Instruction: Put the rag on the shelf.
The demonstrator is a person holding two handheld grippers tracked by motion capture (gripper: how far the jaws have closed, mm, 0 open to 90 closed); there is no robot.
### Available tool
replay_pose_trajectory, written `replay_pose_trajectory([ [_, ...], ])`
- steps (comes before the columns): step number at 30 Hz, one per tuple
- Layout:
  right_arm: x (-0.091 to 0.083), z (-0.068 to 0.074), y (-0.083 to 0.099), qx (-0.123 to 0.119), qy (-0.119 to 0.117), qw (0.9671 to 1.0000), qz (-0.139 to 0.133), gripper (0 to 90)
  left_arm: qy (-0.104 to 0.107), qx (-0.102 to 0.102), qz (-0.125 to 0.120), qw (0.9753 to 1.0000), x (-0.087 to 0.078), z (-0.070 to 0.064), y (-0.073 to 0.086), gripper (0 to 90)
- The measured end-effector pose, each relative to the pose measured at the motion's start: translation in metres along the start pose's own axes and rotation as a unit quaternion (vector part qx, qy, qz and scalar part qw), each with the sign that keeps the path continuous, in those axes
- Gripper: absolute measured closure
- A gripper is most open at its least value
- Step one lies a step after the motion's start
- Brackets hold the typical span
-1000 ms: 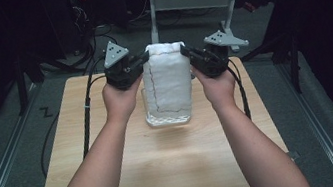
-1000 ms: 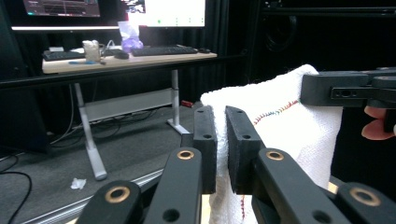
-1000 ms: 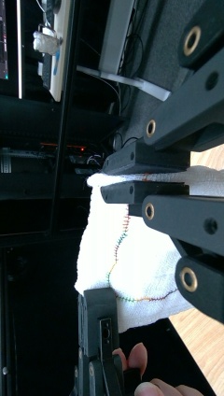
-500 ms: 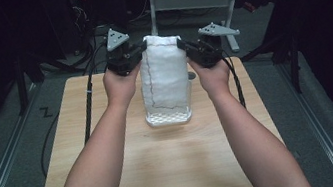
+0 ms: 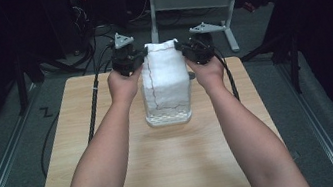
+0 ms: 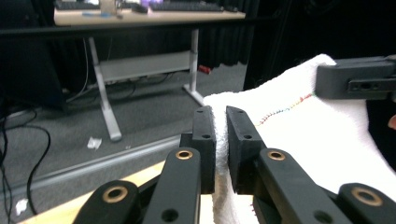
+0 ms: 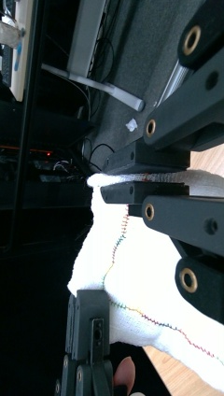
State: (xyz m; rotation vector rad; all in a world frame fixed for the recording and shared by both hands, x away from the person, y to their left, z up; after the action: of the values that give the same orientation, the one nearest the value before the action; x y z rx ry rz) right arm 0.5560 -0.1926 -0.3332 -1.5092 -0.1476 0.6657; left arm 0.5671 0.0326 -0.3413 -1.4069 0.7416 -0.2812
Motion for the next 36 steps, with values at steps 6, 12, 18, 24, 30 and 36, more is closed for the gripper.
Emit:
replay_pose_trajectory([
  [6, 0.015, -0.003, 0.012, -0.001, 0.01, 0.9991, 0.041, 85.4, -0.003, -0.01, 0.052, 0.9986, 0.016, 0.004, 0.016, 82.2],
  [12, 0.019, -0.007, 0.018, 0.023, 0.002, 0.998, 0.058, 73.2, 0.002, -0.022, 0.05, 0.9985, 0.017, 0.008, 0.024, 61.5],
  [18, 0.017, -0.002, 0.017, 0.012, 0.004, 0.9983, 0.057, 69.8, 0.006, -0.027, 0.039, 0.9989, 0.012, 0.007, 0.021, 58.2],
  [24, 0.009, 0.003, 0.016, 0.003, 0.005, 0.9987, 0.05, 67.1, 0.011, -0.022, 0.035, 0.9991, -0.001, 0.002, 0.02, 57.8],
  [30, -0.002, 0.01, 0.018, -0.001, 0.002, 0.9988, 0.049, 64.8, 0.013, -0.021, 0.03, 0.9993, -0.012, -0.004, 0.021, 57.6],
  [36, -0.014, 0.018, 0.024, -0.003, -0.003, 0.9989, 0.047, 63.0, 0.018, -0.02, 0.024, 0.9993, -0.024, -0.01, 0.025, 57.3],
])
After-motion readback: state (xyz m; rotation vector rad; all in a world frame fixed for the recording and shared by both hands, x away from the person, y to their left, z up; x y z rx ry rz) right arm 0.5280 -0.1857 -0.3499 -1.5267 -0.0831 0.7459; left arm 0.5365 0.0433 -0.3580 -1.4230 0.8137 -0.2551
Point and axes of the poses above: each handheld gripper's, and its own axes: x roughly forward along the jaws, y roughly out of its underside, z roughly to its left, the point moved 2 cm from there along x, roughly forward along the jaws, and after that the axes turned 3 degrees about x, right-handed, at the moved point
